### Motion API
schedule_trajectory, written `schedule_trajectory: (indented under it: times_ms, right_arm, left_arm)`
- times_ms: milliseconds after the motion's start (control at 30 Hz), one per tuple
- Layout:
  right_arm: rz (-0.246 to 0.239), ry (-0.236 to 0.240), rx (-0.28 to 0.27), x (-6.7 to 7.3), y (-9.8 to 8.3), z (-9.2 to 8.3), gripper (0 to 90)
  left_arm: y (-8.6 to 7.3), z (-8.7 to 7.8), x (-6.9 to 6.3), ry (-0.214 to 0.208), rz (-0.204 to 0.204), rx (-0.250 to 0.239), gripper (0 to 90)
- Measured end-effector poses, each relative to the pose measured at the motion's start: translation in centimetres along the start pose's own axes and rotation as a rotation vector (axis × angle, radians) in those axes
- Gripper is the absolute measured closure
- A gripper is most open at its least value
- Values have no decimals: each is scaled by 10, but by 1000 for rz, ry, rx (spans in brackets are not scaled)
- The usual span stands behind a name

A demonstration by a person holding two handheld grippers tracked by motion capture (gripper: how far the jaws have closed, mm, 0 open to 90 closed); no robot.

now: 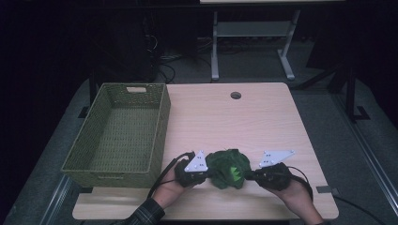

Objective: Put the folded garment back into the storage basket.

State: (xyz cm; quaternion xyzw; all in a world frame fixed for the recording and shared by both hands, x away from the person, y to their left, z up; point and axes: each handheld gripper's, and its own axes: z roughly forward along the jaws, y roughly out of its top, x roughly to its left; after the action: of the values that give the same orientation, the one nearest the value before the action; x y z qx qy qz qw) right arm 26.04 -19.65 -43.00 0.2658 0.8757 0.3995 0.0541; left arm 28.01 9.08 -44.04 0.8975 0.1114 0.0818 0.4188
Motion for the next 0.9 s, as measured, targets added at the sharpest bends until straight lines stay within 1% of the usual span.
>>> schedule_trajectory:
  times_ms: [67,167,333,367,400,433,467,533,633,667,767,800,833,867,900]
  right_arm:
    - [6,4,15,1,-3,3,886]
    - [7,10,38,2,-6,5,887]
    - [4,9,95,3,-15,16,887]
    - [3,10,104,3,-17,18,887]
    - [8,13,114,3,-18,19,887]
    - [2,13,116,2,-18,21,887]
    - [-4,10,123,3,-19,21,887]
    - [-3,13,128,3,-18,23,887]
    - [3,22,136,2,-19,26,887]
    - [10,27,133,2,-20,27,887]
    - [17,29,130,1,-19,28,883]
    - [14,27,130,1,-19,29,883]
    - [17,30,129,2,-18,29,882]
    - [13,30,129,2,-18,29,881]
    - [13,31,128,2,-18,29,879]
  left_arm:
    - [-2,1,0,-30,-22,0,875]
    - [-5,3,-1,-57,-36,29,879]
    - [-11,10,-4,-95,-27,93,883]
    - [-12,12,-5,-97,-23,103,884]
    - [-12,13,-6,-98,-18,108,884]
    - [-12,13,-6,-98,-4,126,883]
    - [-12,14,-6,-96,-1,132,884]
    - [-13,16,-6,-91,-6,135,884]
    - [-12,18,-5,-79,-3,144,883]
    - [-11,19,-4,-74,3,151,882]
    - [-9,21,1,-56,5,158,879]
    - [-8,23,3,-54,-1,157,877]
    - [-8,23,5,-50,10,164,877]
    - [-8,24,6,-47,7,161,876]
    - [-7,25,7,-44,-7,152,875]
